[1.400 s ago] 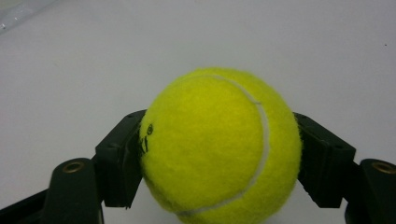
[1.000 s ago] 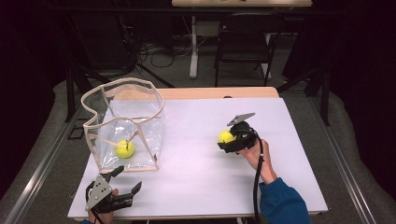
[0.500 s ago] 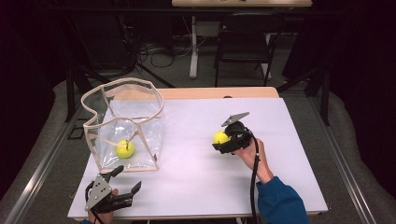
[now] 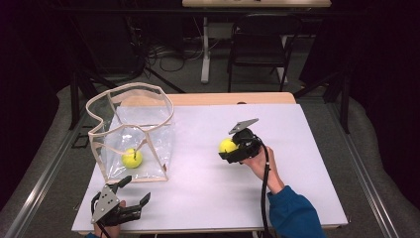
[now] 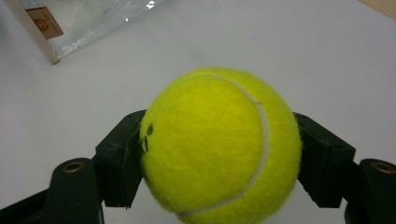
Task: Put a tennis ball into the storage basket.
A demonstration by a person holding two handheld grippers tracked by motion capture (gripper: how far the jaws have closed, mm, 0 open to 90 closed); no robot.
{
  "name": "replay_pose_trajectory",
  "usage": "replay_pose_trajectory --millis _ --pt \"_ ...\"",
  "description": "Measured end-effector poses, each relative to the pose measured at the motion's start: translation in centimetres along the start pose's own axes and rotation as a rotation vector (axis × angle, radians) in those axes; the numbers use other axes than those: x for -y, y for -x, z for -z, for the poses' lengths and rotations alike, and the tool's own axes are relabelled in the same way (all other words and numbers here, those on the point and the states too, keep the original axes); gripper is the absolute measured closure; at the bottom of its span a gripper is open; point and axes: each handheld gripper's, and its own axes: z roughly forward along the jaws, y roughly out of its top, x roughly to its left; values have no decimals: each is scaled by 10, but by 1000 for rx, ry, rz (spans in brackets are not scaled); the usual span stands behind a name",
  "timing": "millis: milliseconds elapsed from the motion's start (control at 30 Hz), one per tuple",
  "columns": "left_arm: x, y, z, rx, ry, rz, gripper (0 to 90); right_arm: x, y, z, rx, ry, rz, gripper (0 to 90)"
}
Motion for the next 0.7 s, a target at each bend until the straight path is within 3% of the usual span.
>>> replay_pose_trajectory --millis 700 --pt "1 0 -1 -5 -2 7 158 -9 -7 -5 -40 24 9 263"
